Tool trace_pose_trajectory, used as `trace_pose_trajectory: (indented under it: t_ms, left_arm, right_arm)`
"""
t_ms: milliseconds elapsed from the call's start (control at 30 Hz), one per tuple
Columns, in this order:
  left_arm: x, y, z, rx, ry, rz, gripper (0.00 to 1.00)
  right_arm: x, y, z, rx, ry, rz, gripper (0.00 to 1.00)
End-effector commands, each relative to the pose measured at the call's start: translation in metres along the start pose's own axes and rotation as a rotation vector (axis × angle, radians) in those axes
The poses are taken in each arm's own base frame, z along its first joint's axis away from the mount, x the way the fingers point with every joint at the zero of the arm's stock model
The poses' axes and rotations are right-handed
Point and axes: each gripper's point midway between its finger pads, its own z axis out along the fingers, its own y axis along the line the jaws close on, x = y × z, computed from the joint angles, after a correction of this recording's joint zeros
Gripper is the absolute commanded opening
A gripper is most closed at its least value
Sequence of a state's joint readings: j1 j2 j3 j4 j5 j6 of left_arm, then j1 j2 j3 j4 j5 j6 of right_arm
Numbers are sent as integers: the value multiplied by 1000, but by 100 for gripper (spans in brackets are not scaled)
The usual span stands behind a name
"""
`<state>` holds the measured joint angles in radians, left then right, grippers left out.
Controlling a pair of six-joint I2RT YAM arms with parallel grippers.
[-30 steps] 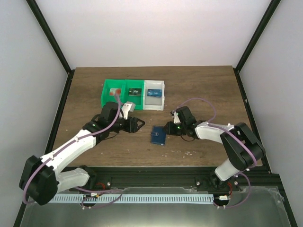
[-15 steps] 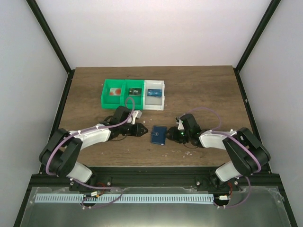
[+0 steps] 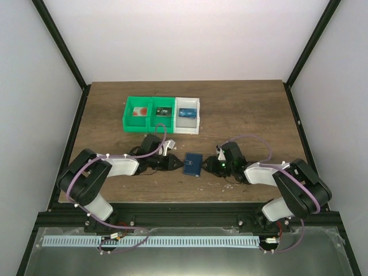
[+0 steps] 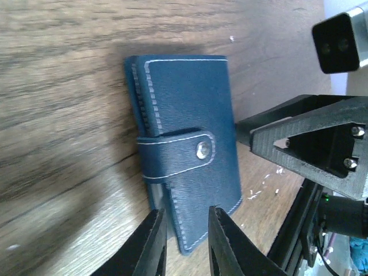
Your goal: Take the credit cards out of the card holder
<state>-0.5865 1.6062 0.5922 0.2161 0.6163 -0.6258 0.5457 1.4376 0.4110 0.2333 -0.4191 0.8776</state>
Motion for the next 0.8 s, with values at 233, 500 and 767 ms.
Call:
trace_pose_trajectory:
  t_ms: [233, 500, 767]
  left_arm:
    - [4, -11, 14, 59, 17, 32, 18]
    - [11, -4, 21, 55, 34, 14, 16]
    - [16, 2, 28, 30, 63, 9, 9]
  right_arm:
    - [-1, 18, 6, -96, 7, 3, 34]
    - [-4, 18, 15, -81, 21, -4, 35]
    - [-7, 27, 19, -108, 26, -32, 28]
